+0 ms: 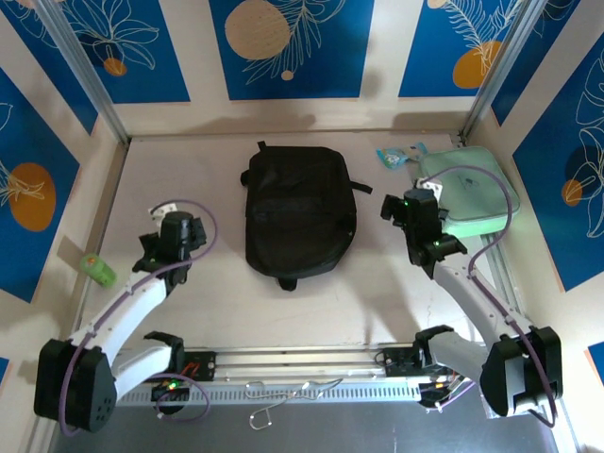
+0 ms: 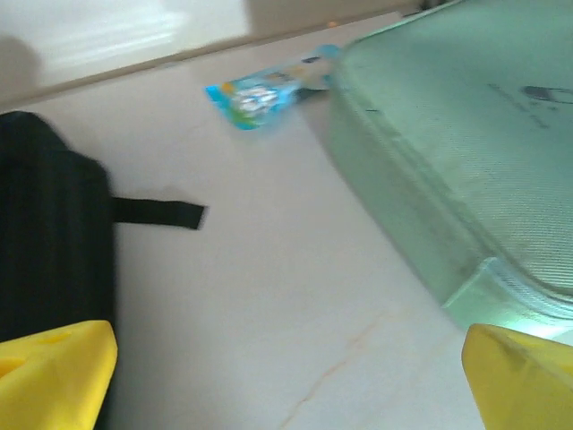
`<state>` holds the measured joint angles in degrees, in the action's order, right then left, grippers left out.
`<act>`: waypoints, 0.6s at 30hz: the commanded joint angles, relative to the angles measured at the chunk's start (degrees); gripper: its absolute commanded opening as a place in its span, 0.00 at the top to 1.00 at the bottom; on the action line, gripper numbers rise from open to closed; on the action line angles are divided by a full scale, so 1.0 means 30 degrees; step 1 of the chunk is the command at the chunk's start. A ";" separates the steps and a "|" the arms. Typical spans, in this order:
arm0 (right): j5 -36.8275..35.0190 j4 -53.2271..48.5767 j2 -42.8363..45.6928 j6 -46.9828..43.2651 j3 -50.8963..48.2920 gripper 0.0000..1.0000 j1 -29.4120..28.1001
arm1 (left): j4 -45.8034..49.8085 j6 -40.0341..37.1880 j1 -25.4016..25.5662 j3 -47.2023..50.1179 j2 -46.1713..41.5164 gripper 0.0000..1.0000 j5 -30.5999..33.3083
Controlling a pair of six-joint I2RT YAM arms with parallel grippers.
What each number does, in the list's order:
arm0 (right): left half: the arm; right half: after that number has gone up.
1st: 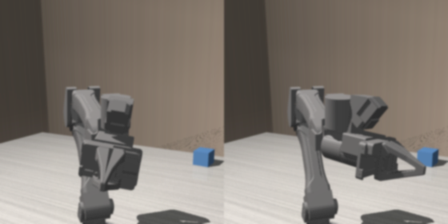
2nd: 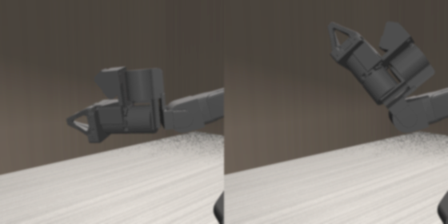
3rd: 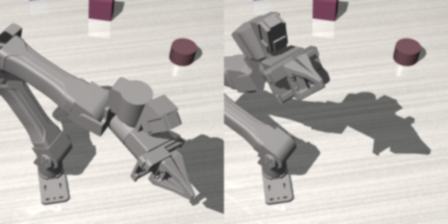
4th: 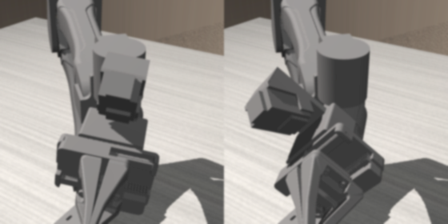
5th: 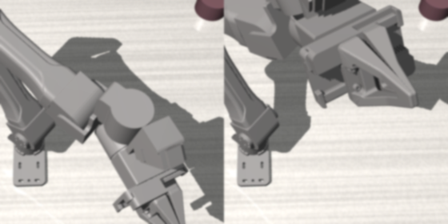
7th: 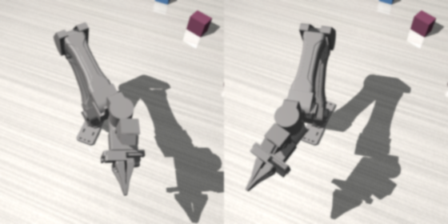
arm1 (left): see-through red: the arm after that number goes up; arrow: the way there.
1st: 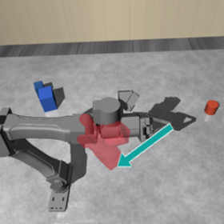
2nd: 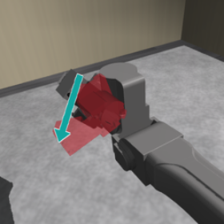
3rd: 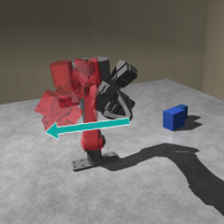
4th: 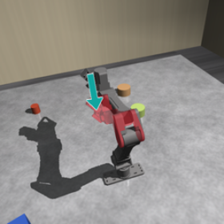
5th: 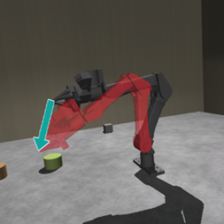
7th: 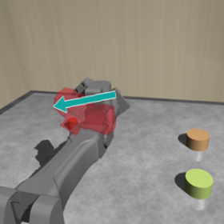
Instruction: Pack the student bag
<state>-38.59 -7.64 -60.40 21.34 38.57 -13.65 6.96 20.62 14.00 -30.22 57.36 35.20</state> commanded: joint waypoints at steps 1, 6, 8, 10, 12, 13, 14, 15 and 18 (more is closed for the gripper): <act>-0.1109 0.3231 0.0386 -0.0900 -0.2092 0.01 0.0760 | -0.3035 -0.2104 -0.0139 0.1459 -0.0722 0.00 0.1835; -0.0973 0.5171 -0.0940 -0.0964 -0.3775 0.01 0.1882 | -0.6818 -0.4041 -0.0479 0.3238 -0.0144 0.01 0.1024; -0.0700 0.6753 -0.1395 -0.1740 -0.4439 0.01 0.1897 | -0.8387 -0.4628 -0.0709 0.3721 0.0410 0.01 0.0468; -0.0110 0.8611 -0.1850 -0.2402 -0.5050 0.01 0.1910 | -1.0735 -0.5323 -0.0892 0.4400 0.1180 0.01 -0.0452; 0.0713 1.0539 -0.2404 -0.3113 -0.5529 0.01 0.1894 | -1.3452 -0.6152 -0.1043 0.5125 0.2103 0.01 -0.1927; 0.1134 1.1423 -0.2693 -0.3541 -0.5703 0.01 0.1884 | -1.4382 -0.6382 -0.1064 0.5404 0.2500 0.01 -0.2470; 0.1552 1.2282 -0.3017 -0.3944 -0.5843 0.01 0.1893 | -1.5475 -0.6700 -0.1100 0.5503 0.2994 0.01 -0.2920; 0.2113 1.2873 -0.3351 -0.4331 -0.5879 0.01 0.1894 | -1.5788 -0.6946 -0.1161 0.5445 0.3302 0.01 -0.3507; 0.3872 1.4745 -0.4375 -0.5404 -0.5971 0.01 0.1942 | -1.8035 -0.7738 -0.1298 0.5532 0.4526 0.01 -0.5045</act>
<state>-32.93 25.10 -71.68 10.31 21.19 -8.05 -34.13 1.72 10.94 -13.87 68.97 26.74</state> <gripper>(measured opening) 0.992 0.994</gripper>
